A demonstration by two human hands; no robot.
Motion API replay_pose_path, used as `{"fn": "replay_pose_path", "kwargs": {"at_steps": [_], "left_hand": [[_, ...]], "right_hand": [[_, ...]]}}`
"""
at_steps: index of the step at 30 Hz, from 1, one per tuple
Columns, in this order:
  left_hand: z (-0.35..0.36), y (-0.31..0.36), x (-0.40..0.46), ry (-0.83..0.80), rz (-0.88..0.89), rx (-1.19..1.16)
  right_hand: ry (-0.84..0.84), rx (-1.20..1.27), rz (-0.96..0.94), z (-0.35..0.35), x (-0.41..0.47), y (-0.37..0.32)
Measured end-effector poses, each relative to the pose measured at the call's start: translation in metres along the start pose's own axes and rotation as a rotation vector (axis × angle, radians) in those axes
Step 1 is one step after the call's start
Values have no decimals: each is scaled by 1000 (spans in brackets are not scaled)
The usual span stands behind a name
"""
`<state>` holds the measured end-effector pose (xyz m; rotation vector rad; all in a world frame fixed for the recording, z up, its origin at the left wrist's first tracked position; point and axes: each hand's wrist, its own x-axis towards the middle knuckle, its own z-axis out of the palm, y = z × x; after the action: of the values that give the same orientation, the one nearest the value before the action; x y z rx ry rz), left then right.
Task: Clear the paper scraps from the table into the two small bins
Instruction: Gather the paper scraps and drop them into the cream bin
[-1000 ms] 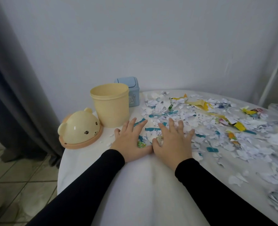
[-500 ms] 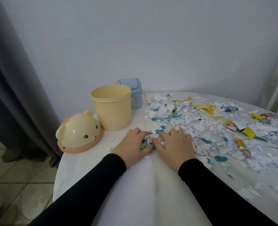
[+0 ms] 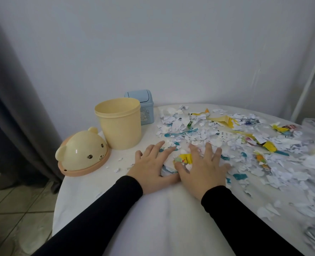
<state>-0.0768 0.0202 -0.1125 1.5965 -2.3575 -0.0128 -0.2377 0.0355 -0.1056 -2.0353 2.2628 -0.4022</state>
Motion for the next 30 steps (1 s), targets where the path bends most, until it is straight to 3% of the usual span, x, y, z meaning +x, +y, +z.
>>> {"fn": "replay_pose_path", "kwargs": {"at_steps": [2, 5, 16, 23, 30], "left_hand": [[2, 1, 9, -61, 11, 5], [3, -1, 15, -122, 20, -12], [2, -1, 9, 93, 34, -165], [1, 3, 7, 158, -26, -87], [-10, 0, 8, 263, -168, -317]], "right_hand": [[-37, -13, 17, 2, 4, 2], [40, -74, -53, -1, 8, 2], [170, 372, -224, 0, 16, 8], [289, 630, -240, -4, 10, 7], [326, 760, -111, -16, 8, -1]]}}
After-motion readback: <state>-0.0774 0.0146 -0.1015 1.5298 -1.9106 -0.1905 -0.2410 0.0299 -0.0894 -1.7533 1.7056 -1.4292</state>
